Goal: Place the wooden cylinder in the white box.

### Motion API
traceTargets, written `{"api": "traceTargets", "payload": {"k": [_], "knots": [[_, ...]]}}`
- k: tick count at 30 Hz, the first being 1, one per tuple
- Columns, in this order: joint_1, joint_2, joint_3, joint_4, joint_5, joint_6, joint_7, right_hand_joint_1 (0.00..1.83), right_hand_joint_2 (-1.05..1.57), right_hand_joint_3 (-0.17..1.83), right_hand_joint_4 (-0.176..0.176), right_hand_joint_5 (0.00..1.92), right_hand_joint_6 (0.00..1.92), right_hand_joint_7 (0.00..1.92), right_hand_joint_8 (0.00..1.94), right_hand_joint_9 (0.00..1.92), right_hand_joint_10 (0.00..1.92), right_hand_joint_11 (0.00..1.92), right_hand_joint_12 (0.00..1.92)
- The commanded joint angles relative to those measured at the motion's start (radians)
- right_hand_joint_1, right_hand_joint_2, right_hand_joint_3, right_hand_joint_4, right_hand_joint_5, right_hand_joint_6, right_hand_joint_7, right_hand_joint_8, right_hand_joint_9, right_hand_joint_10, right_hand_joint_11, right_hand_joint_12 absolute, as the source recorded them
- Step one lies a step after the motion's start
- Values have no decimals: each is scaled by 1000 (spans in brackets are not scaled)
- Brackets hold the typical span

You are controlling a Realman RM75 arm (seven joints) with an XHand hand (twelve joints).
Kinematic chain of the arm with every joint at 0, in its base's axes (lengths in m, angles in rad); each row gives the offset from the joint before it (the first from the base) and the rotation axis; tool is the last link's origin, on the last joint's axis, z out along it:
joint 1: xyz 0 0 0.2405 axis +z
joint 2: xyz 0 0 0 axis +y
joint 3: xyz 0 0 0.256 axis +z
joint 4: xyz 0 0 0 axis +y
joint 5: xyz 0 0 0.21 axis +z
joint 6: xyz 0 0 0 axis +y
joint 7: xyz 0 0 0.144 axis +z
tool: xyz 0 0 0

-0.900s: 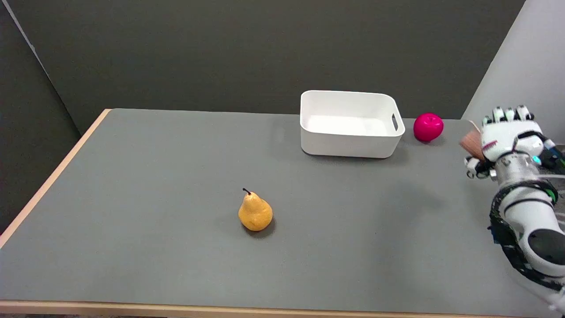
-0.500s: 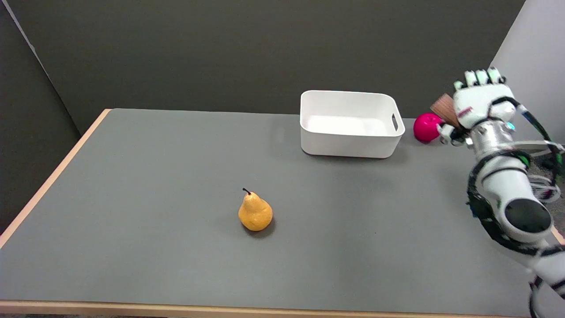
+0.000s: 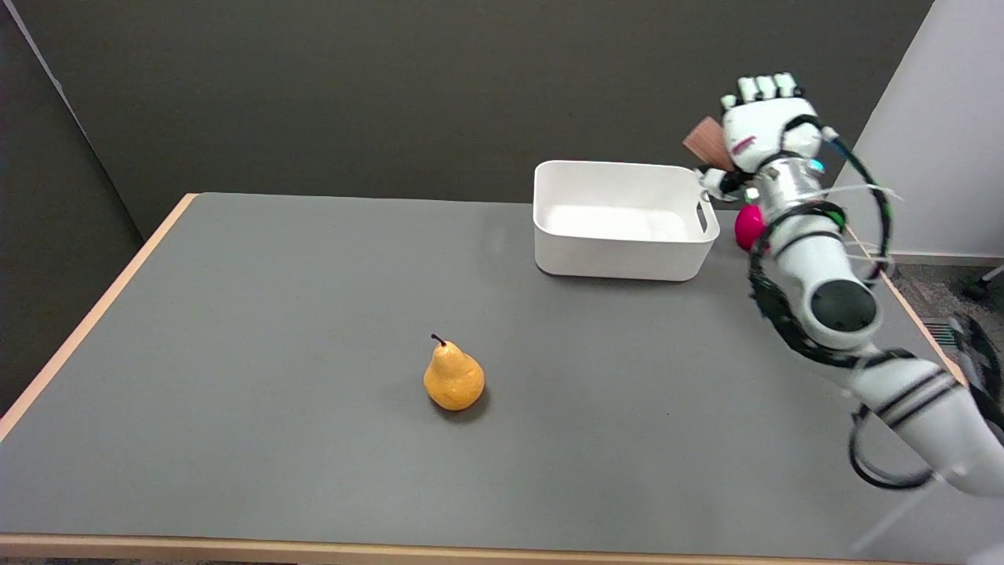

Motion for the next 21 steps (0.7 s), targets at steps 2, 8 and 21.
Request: {"api": "traceTargets", "payload": {"k": [2, 8, 21], "knots": [[606, -281, -361, -811, -164, 112, 414, 847, 1078, 693, -8, 561, 1844, -1, 1941, 5, 1921, -1, 1921], [709, -359, -383, -1077, -301, 132, 655, 846, 1082, 686, -5, 559, 1844, -1, 1941, 14, 1921, -1, 1921], [601, -312, -311, -916, -290, 133, 648, 888, 1114, 465, 30, 624, 1638, -1, 1941, -1, 1921, -1, 1921]]}}
